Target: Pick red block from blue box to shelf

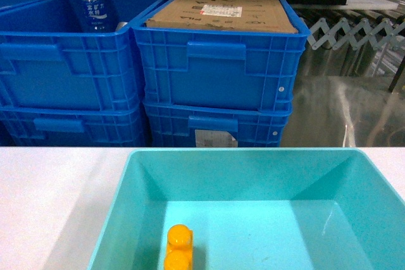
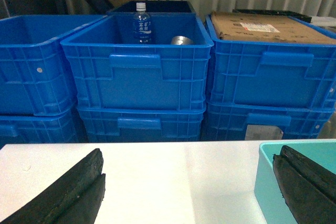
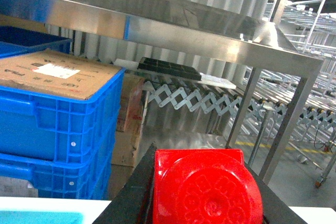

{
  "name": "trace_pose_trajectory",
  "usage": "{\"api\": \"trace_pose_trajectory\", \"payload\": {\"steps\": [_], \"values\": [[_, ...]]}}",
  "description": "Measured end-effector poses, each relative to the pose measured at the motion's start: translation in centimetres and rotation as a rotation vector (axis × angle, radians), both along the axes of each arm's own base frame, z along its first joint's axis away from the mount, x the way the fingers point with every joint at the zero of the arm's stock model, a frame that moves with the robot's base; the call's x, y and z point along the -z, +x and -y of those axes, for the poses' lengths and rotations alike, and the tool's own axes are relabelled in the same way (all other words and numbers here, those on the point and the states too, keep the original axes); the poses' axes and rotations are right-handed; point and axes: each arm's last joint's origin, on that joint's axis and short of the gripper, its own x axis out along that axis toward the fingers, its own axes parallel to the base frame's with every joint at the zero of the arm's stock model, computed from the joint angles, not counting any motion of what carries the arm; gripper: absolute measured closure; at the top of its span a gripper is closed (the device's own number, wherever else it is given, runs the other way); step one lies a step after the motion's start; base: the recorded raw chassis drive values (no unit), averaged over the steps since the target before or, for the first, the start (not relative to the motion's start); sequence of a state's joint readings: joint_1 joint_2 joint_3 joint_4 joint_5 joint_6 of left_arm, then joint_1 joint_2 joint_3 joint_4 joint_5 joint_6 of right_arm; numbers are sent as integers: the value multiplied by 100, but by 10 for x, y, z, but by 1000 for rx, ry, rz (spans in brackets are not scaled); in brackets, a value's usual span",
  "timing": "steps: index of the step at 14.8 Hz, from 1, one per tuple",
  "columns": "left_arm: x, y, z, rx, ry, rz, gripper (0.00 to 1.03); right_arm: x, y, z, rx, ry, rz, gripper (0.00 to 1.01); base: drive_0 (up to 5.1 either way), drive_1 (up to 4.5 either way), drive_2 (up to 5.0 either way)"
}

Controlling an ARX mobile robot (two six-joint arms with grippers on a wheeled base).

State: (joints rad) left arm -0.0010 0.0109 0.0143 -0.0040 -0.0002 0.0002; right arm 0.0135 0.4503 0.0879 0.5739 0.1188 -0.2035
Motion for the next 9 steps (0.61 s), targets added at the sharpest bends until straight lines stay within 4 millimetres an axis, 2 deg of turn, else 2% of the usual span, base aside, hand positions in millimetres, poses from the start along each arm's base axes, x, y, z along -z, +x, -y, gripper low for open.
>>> {"api": "trace_pose_trajectory", "payload": {"steps": [9], "values": [[0,0,0,0,0,0,5,3,5,7,-2,36,-21,74,0,0,0]]}}
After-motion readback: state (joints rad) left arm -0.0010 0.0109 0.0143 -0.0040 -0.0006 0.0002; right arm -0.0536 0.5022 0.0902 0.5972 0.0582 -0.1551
